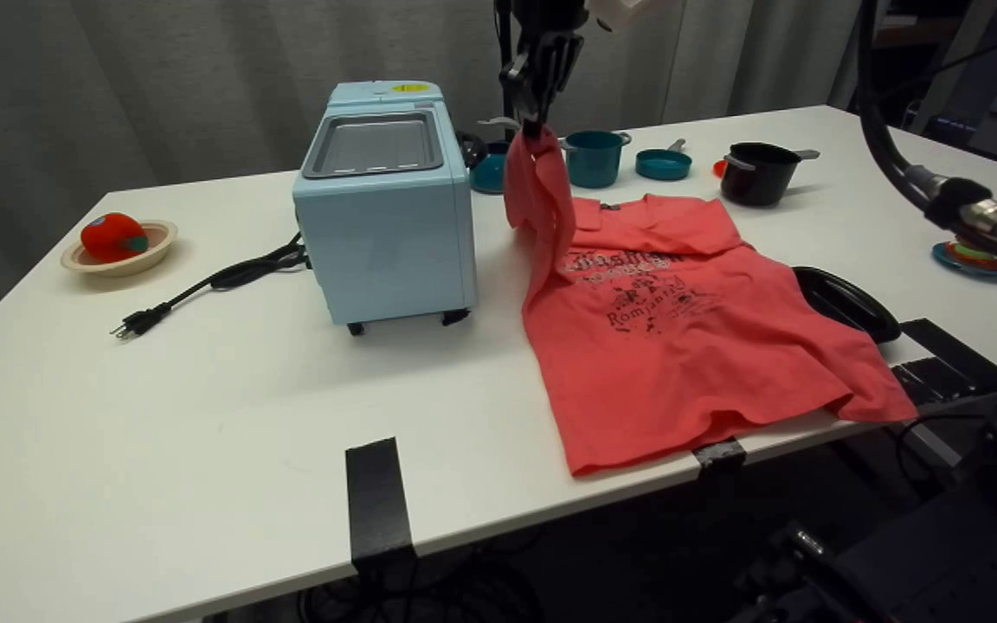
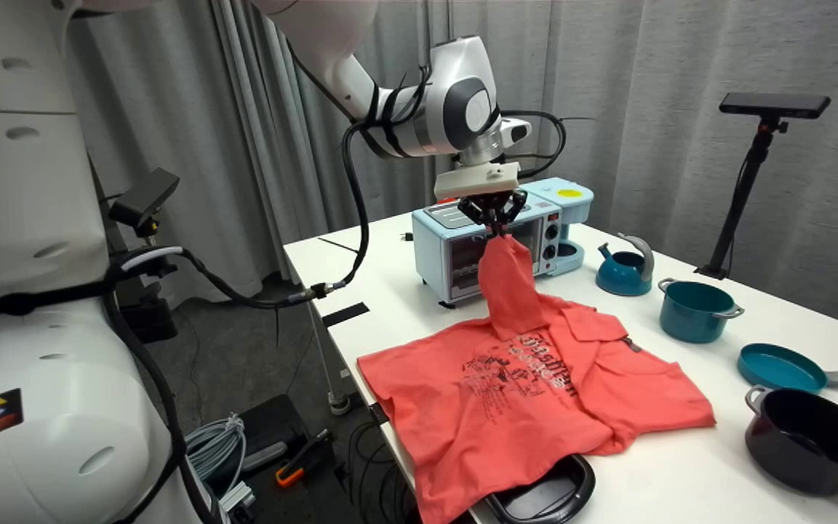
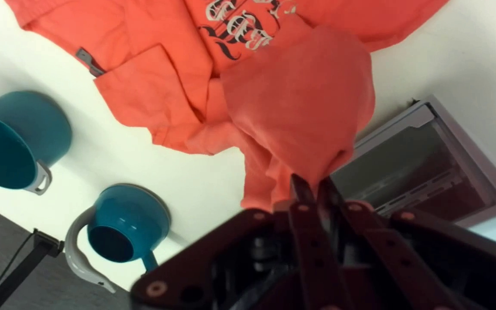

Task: Unfold the orange shirt

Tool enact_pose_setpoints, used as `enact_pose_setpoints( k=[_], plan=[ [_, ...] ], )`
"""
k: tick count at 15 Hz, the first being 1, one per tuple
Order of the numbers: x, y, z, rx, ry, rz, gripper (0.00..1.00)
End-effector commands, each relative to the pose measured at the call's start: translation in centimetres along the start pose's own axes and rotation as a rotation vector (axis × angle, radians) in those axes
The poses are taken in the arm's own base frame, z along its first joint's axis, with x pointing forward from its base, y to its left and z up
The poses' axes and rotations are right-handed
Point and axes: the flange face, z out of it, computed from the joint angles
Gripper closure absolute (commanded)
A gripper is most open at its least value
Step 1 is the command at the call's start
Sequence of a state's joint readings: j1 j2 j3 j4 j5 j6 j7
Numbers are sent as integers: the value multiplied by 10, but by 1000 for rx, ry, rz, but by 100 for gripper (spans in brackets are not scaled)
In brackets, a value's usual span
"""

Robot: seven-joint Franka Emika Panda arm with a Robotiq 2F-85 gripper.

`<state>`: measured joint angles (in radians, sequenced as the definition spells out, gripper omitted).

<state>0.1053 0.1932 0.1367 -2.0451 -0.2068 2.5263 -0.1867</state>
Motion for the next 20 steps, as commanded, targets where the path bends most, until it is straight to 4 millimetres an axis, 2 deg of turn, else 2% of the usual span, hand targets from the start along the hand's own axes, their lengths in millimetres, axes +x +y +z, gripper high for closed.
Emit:
enact_pose_setpoints(
  k=[1,6,9,13,16,20],
  plan=[
    [6,-6,6,47,16,-32,60],
    [4,-7,7,69,20,-42,20],
    [1,-6,5,65,12,-36,1],
    [-10,6,2,33,-34,-12,0],
    [-23,22,2,12,-68,18,0],
    [-49,43,-6,17,-133,59,0]
  ],
)
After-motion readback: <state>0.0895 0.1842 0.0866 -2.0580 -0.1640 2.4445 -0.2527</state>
